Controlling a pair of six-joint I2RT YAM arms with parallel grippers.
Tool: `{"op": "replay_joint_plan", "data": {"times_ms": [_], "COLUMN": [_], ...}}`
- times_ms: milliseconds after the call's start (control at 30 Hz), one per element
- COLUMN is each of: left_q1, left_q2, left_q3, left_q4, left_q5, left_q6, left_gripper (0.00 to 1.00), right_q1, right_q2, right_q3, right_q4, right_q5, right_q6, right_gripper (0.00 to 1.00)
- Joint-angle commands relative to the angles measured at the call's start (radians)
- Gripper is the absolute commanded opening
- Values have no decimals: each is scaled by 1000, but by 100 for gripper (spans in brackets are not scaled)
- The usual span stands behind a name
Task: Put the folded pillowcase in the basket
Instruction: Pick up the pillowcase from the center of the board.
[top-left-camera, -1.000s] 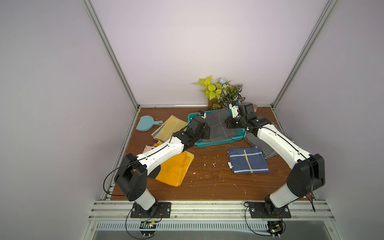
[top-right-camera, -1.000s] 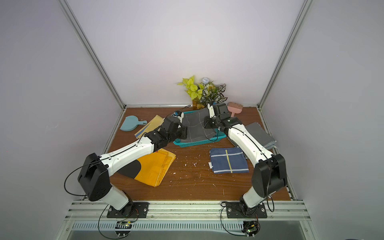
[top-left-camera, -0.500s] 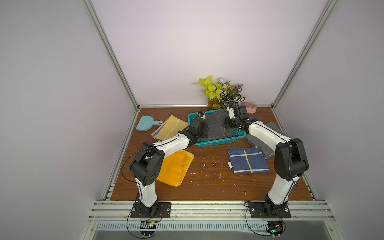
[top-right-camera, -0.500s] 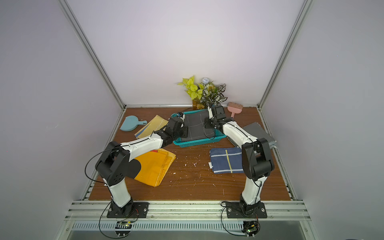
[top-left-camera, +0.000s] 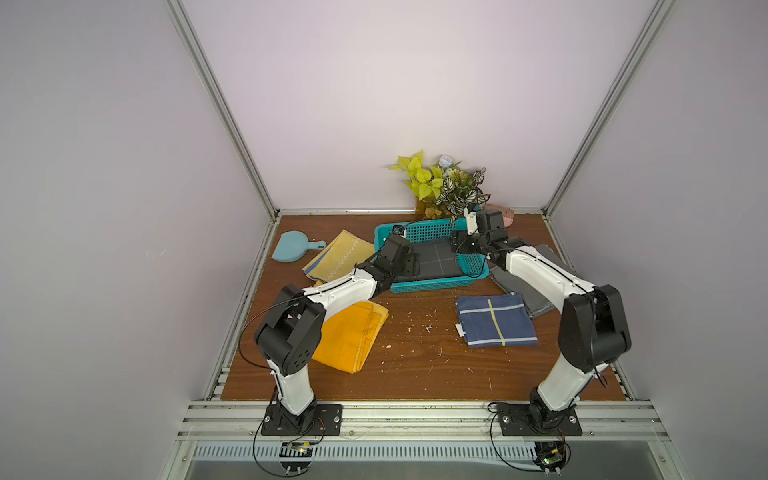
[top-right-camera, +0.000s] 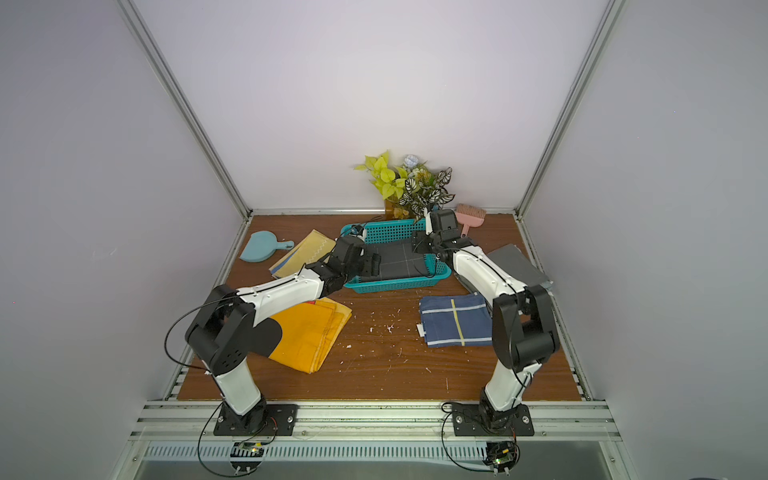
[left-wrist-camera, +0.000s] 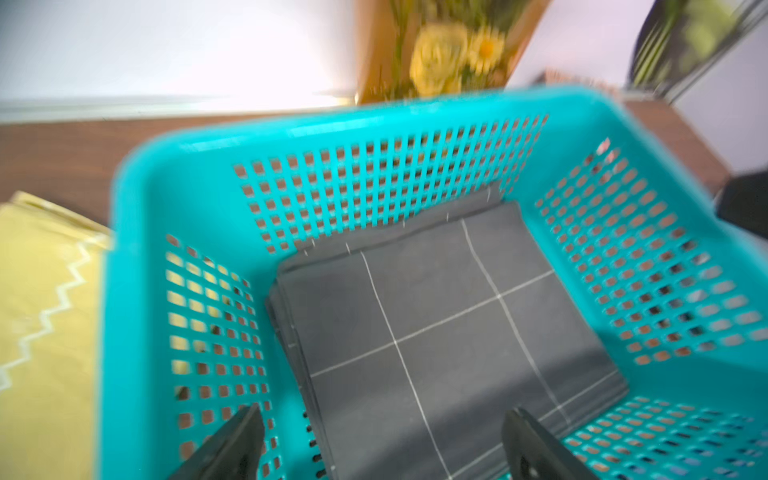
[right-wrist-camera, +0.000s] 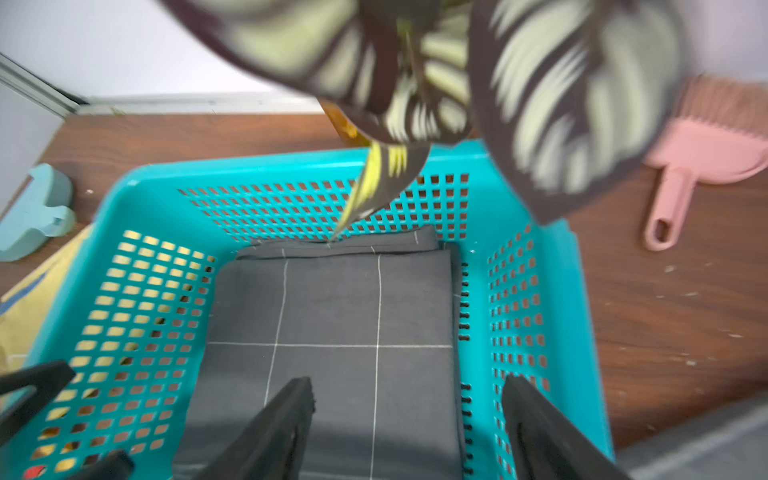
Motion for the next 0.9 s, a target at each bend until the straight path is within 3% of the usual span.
{"op": "replay_joint_plan", "data": {"times_ms": [0,200,300,400,733,867], "left_q1": [7,3,-35,-116,-237,-250], "left_q2": [-85,-192,-236,-259,-300,-308], "left_q3": [19,-30,-99,-136,-263,-282], "left_q4": [-15,-21,-18,-50,4,-12], "left_q5": [-19,155,208,175,183,173], "left_q6": [-7,-90,-144,-160,-303,-316], "left_gripper": [93,94,94,94,95,96], "right_q1": [-3,-4,-3,3,114,146], "right_q2": [-178,-393,-488,-539,-460,-406], "right_q3": [-58,-293,-430,-529,-701,-720], "right_q4": [29,-155,-214,-257,-163,-140], "right_q5": [39,103,34,-61,-109,-98], "right_q6": [1,35,85,163,263,274], "right_gripper": [83,91,89,88,85,77]}}
